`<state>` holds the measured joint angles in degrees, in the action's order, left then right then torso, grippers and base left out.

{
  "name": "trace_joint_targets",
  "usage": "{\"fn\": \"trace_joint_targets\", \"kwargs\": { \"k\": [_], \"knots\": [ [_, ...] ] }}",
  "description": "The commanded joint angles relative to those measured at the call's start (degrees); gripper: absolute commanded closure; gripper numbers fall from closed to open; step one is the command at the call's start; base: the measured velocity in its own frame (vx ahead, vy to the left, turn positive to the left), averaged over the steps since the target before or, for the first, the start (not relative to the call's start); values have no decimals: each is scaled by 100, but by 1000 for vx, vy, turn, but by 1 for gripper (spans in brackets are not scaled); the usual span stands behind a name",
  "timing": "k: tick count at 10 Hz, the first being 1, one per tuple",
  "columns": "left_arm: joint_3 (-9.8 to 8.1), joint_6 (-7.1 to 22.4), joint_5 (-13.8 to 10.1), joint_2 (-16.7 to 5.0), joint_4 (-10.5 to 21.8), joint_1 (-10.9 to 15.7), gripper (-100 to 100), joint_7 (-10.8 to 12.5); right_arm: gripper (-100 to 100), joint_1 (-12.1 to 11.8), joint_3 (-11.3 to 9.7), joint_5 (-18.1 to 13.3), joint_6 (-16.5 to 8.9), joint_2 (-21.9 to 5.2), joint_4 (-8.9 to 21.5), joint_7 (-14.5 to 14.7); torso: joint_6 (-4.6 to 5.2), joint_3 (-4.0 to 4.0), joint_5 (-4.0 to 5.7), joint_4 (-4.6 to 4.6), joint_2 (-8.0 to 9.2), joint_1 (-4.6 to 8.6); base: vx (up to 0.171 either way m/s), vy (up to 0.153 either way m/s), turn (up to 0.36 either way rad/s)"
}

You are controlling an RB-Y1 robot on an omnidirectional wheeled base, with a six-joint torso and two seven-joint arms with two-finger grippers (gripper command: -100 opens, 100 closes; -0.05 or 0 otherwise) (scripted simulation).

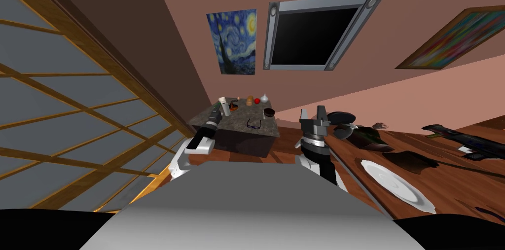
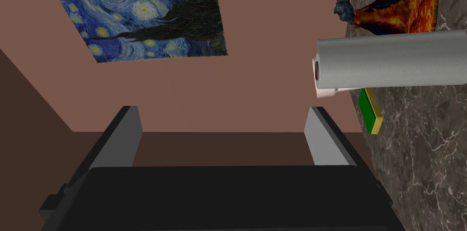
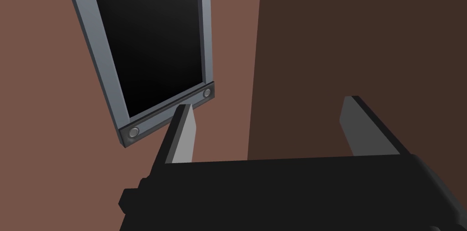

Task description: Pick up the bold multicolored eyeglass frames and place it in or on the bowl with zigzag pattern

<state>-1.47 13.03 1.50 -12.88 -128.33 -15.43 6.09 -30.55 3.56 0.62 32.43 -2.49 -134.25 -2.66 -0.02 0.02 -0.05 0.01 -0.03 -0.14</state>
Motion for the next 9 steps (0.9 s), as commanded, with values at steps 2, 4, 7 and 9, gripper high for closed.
{"fn": "trace_joint_targets", "kwargs": {
  "k": [2, 4, 7, 9],
  "knots": [
    [46, 452, -5, -6, 64, 156, -100, 149, 0, 0, 0, 0, 0, 0, 0, 0, 1, 1, -1, 0, -2, -6, 6, 58, -42],
    [101, 738, -11, -2, 90, 280, -100, 281, 0, 0, 0, 0, 0, 0, 0, 0, -1, 0, 1, 0, 0, 7, 1, 23, -27],
    [169, 1174, -18, 10, 121, 403, -100, 414, 0, 0, 0, 0, 0, 0, 0, 0, -1, 0, 2, 0, 0, 9, 2, 27, -29],
    [249, 1506, -26, 27, 156, 524, -100, 549, 0, 0, 0, 0, 0, 0, 0, 0, 0, 2, 1, 1, -3, 7, 13, 34, -56]
  ]
}}
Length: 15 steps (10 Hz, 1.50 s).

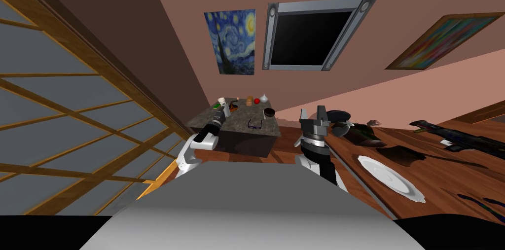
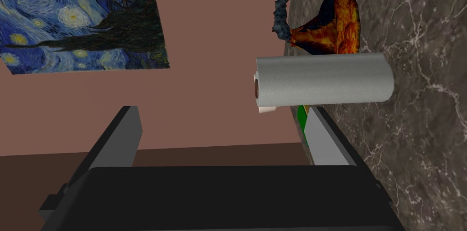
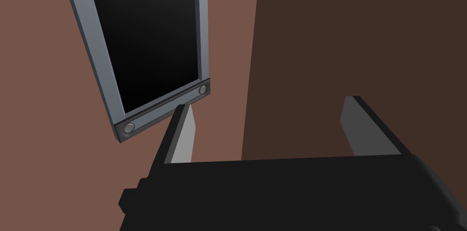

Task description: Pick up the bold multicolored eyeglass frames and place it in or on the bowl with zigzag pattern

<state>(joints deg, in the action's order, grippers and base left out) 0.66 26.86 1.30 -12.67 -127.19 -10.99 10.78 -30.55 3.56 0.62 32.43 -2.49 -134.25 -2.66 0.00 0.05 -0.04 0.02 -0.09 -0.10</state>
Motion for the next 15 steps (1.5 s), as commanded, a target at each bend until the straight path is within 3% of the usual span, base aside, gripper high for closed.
{"fn": "trace_joint_targets", "kwargs": {
  "k": [1, 5, 8, 10, 11, 13, 14, 15],
  "knots": [
    [36, 286, -6, 6, 42, 80, -100, 80, 0, 0, 0, 0, 0, 0, 0, 0, 0, 0, 0, 0, 0, 0, 10, 33, -34],
    [128, 756, -16, 29, 82, 197, -100, 215, 0, 0, 0, 0, 0, 0, 0, 0, -2, -2, 2, -1, 3, 8, 4, 13, -22],
    [345, 1277, -41, 92, 172, 422, -100, 488, 0, 0, 0, 0, 0, 0, 0, 0, -2, -1, 2, 0, 2, 10, 14, 12, -59],
    [345, 1529, -41, 92, 172, 422, -100, 488, 0, 0, 0, 0, 0, 0, 0, 0, -2, 1, 2, 1, -1, 11, 11, 7, -11],
    [468, 1714, -55, 128, 223, 528, -100, 623, 0, 0, 0, 0, 0, 0, 0, 0, -3, -1, 2, 0, 3, 12, 11, 1, -70],
    [468, 1903, -55, 128, 223, 528, -100, 623, 0, 0, 0, 0, 0, 0, 0, 0, -2, 0, 3, 0, 1, 14, 11, 1, -19],
    [599, 2128, -71, 166, 275, 630, -100, 756, 0, 0, 0, 0, 0, 0, 0, 0, -3, -1, 3, 0, 3, 14, 15, -5, -62],
    [599, 2227, -71, 166, 275, 630, -100, 756, 0, 0, 0, 0, 0, 0, 0, 0, 0, 0, 3, 0, 0, 17, 18, -5, -44]
  ]
}}
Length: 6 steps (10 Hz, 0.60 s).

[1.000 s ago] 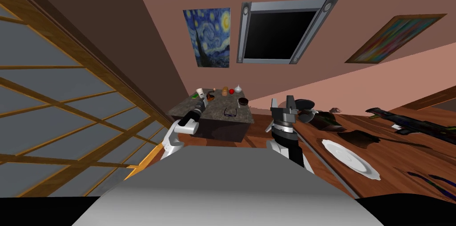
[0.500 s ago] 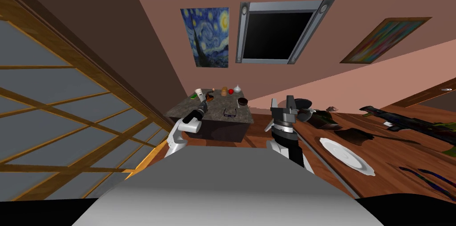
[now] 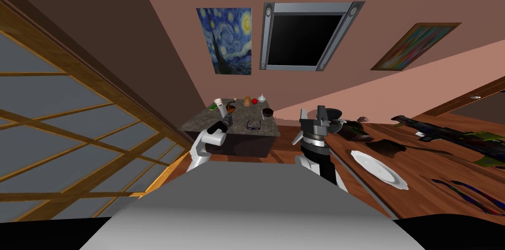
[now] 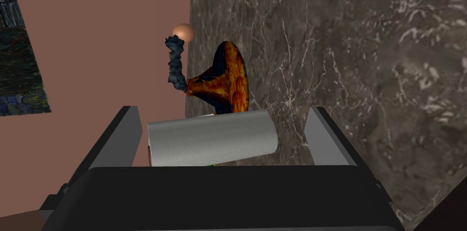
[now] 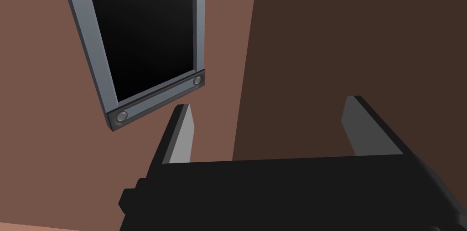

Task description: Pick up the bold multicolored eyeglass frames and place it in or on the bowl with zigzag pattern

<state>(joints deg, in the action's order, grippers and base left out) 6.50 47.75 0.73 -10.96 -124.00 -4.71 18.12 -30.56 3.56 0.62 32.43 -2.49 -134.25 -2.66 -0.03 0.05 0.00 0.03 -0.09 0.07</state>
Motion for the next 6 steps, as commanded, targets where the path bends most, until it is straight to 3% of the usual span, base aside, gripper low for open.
{"fn": "trace_joint_targets", "kwargs": {
  "k": [1, 4, 5, 6],
  "knots": [
    [14, 176, -13, -4, -43, 2, -100, 22, 0, 0, 0, 0, 0, 0, 0, 0, 0, 0, 0, 0, 0, 0, 10, -2, 5],
    [294, 676, -47, 80, 65, 193, -100, 282, 0, 0, 0, 0, 0, 0, 0, 0, 0, 0, 0, 0, 0, 0, 19, -7, -57],
    [294, 831, -47, 80, 65, 193, -100, 282, 0, 0, 0, 0, 0, 0, 0, 0, 2, 1, 0, 1, -3, 2, 25, -10, -35],
    [438, 998, -65, 125, 119, 282, -100, 408, 0, 0, 0, 0, 0, 0, 0, 0, -1, 2, 0, 1, -3, 2, 30, -25, -59]
  ]
}}
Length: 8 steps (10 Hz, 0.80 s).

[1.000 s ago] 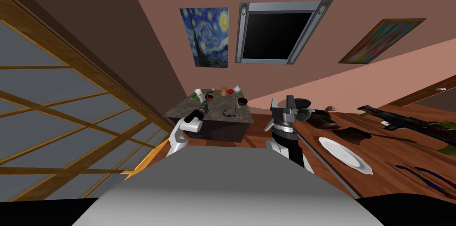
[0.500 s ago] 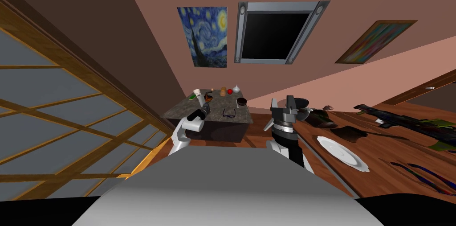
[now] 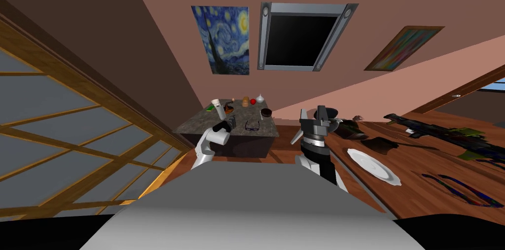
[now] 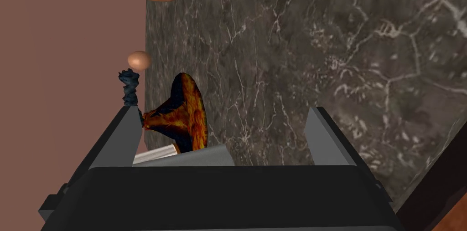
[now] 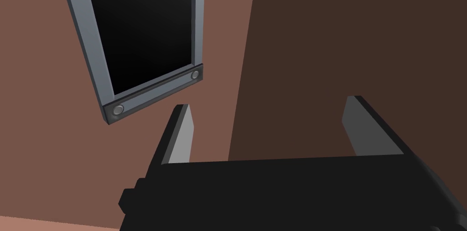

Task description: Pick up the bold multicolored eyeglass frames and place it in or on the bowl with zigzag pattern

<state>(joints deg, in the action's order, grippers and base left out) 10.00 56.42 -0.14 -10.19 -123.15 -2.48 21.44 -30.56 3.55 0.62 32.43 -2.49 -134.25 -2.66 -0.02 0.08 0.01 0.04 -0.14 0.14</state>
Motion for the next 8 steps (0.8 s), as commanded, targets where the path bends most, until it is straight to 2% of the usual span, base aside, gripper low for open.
{"fn": "trace_joint_targets", "kwargs": {
  "k": [1, 2, 3, 4, 5, 6, 7, 8],
  "knots": [
    [89, 286, 22, 47, 33, 59, -100, 76, 0, 0, 0, 0, 0, 0, 0, 0, 0, 0, 0, 0, 0, 0, 25, -19, -36],
    [89, 327, 22, 47, 33, 59, -100, 76, 0, 0, 0, 0, 0, 0, 0, 0, -1, -1, 0, 0, 1, -1, 9, -6, 1],
    [234, 562, 3, 91, 86, 143, -100, 198, 0, 0, 0, 0, 0, 0, 0, 0, -2, -3, -1, -1, 6, -6, 17, -15, -59],
    [234, 638, 3, 91, 86, 143, -100, 198, 0, 0, 0, 0, 0, 0, 0, 0, 0, -3, 0, -1, 4, -2, 18, -15, -45],
    [378, 852, -15, 134, 137, 223, -100, 314, 0, 0, 0, 0, 0, 0, 0, 0, -2, -3, 0, -1, 5, -3, 29, -22, -69],
    [378, 933, -15, 134, 137, 223, -100, 314, 0, 0, 0, 0, 0, 0, 0, 0, -1, -1, 0, 0, 2, -1, 30, -20, -23],
    [519, 1099, -33, 176, 186, 297, -100, 425, 0, 0, 0, 0, 0, 0, 0, 0, -2, 0, 0, 0, 1, -1, 28, -26, -59],
    [519, 1212, -33, 176, 186, 297, -100, 425, 0, 0, 0, 0, 0, 0, 0, 0, 0, 0, 1, 0, 0, 2, 25, -18, -29]
  ]
}}
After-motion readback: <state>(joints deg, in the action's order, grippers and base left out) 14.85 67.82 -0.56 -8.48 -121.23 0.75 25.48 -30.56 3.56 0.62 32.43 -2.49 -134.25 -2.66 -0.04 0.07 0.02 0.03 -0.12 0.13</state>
